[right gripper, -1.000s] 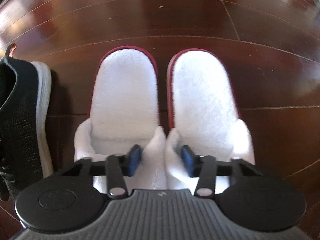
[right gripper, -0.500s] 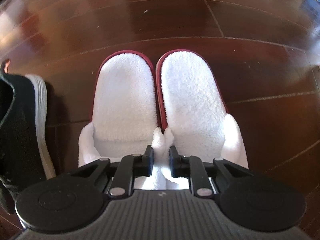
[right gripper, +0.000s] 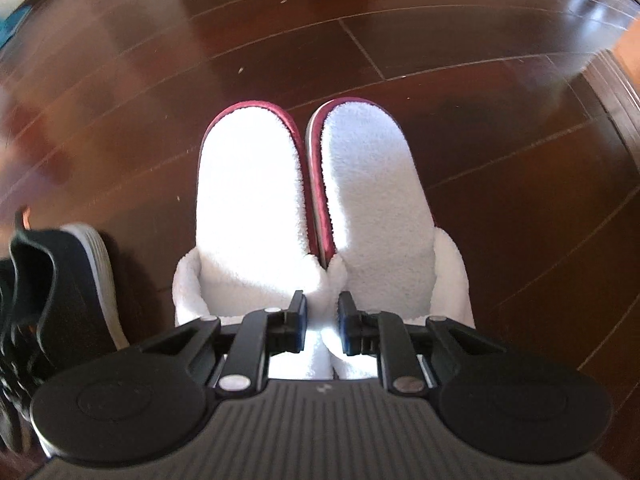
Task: Organize scattered shoes
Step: 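Lift both white slippers with the right tool and carry them away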
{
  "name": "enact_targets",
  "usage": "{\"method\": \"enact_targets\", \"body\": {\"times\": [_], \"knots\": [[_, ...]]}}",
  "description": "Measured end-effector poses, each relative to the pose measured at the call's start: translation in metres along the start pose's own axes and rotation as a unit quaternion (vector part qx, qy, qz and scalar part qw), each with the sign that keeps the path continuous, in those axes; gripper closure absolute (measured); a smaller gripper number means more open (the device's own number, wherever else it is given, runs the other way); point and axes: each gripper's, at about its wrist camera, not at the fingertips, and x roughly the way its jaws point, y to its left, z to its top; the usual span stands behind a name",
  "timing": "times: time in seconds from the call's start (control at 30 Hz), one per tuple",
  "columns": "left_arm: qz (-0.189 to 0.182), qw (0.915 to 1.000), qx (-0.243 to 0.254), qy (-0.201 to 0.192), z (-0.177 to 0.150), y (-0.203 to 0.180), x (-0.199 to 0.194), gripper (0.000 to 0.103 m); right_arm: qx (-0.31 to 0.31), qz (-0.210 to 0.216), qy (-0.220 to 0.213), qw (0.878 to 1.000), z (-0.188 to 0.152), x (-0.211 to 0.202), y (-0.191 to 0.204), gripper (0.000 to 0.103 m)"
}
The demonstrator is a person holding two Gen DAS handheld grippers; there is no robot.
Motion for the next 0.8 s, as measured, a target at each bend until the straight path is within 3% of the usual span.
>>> {"method": "enact_targets", "body": {"times": [0.23,0.43,0.6,0.7,0.8], "knots": [[-0.019,0.9997,0.010,-0.010,0.028,0.003,-0.021,0.000,0.071,-0.023,-0.024,0.997,0.007,-0.034,0.012,0.086],[-0.022,0.9966,0.073,-0.030,0.057,-0.005,-0.037,0.000,0.163,-0.055,-0.063,0.983,0.021,-0.097,0.026,0.086],[-0.010,0.9940,0.105,-0.030,0.054,-0.008,-0.035,0.000,0.211,-0.049,-0.077,0.973,0.031,-0.101,0.003,0.086],[0.027,0.9965,0.064,-0.047,0.061,-0.012,-0.019,0.000,0.254,-0.040,-0.089,0.962,0.044,-0.079,-0.038,0.086],[0.017,0.9987,0.007,-0.048,0.050,-0.025,-0.008,0.000,0.264,-0.033,-0.093,0.959,0.060,-0.059,-0.080,0.086]]}}
